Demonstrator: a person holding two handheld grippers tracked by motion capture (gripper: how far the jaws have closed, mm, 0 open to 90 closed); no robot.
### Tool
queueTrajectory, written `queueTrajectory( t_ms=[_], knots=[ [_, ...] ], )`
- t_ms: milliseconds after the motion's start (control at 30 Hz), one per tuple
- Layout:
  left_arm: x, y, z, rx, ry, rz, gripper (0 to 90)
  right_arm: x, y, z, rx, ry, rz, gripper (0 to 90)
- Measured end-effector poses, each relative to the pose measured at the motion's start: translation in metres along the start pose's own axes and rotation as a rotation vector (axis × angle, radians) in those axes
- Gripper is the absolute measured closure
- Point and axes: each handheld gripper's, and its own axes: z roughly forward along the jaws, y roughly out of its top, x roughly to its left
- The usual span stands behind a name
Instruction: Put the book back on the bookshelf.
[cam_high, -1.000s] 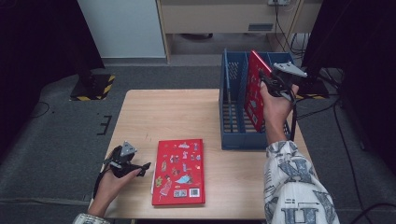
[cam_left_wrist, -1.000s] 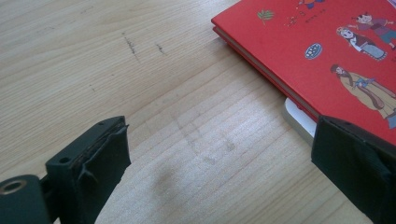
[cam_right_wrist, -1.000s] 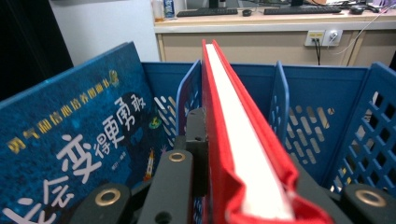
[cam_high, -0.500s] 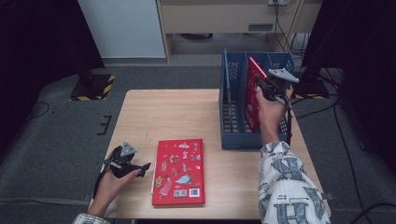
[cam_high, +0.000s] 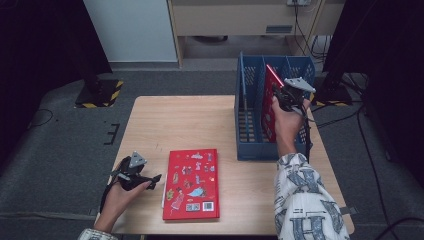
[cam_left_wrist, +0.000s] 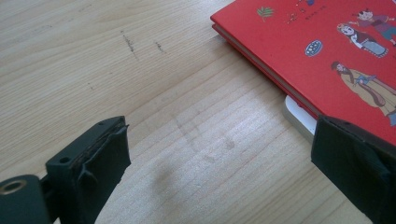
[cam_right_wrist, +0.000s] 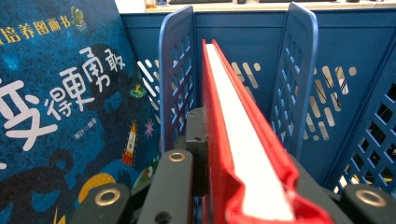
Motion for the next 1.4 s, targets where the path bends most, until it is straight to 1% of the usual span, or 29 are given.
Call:
queueTrajectory(
  t_ms=[100,167,267,333,400,433,567,700,833,967,1033,1133,1200,1267,1333,1400],
  knots=[
    [0.0,0.0,0.0,-0.002,-0.001,-0.001,3.7,0.001,-0.001,0.0,-0.003,-0.002,0.0,79.8],
    [0.0,0.0,0.0,-0.001,-0.001,0.0,3.7,0.002,-0.001,-0.001,0.0,-0.002,-0.012,79.6],
    [0.0,0.0,0.0,-0.001,0.0,0.001,3.7,0.004,-0.003,-0.005,0.008,-0.003,-0.017,79.5],
    [-0.001,0.0,0.0,0.0,0.001,0.0,3.7,0.004,-0.005,-0.008,0.014,-0.004,-0.008,79.3],
    [-0.001,0.0,0.0,0.001,0.001,0.002,3.7,0.005,-0.007,-0.012,0.024,-0.012,-0.012,79.2],
    [-0.002,0.0,0.0,0.003,0.002,0.008,3.7,0.004,-0.007,-0.013,0.026,-0.008,-0.005,79.1],
    [-0.002,0.0,0.0,-0.002,0.003,0.004,3.7,0.004,-0.008,-0.017,0.046,-0.002,-0.007,78.6],
    [-0.001,0.001,0.0,0.002,0.004,0.006,3.7,0.003,-0.006,-0.021,0.048,0.002,-0.004,77.4],
    [-0.001,0.0,-0.001,0.0,0.004,0.007,3.7,0.004,-0.005,-0.022,0.06,0.004,-0.012,77.2],
    [-0.002,0.001,0.0,0.002,0.005,0.008,3.7,0.004,-0.004,-0.024,0.049,0.021,-0.009,76.1],
    [-0.002,0.001,0.0,0.001,0.005,0.008,3.7,0.006,-0.003,-0.025,0.058,0.031,-0.018,77.2],
    [-0.002,0.001,0.0,0.001,0.005,0.009,3.7,0.008,-0.002,-0.025,0.063,0.021,-0.03,78.7],
    [-0.002,0.001,0.0,0.001,0.005,0.01,3.7,0.009,-0.002,-0.024,0.064,0.004,-0.041,79.3],
    [-0.002,0.001,-0.001,0.001,0.006,0.008,3.8,0.009,0.0,-0.023,0.062,-0.012,-0.046,79.5],
    [-0.002,0.001,-0.001,-0.002,0.005,0.007,3.8,0.009,0.001,-0.02,0.06,-0.018,-0.046,79.5],
    [-0.002,0.001,-0.001,-0.005,0.004,0.005,3.8,0.01,0.004,-0.017,0.054,-0.031,-0.062,79.6]
  ],
)
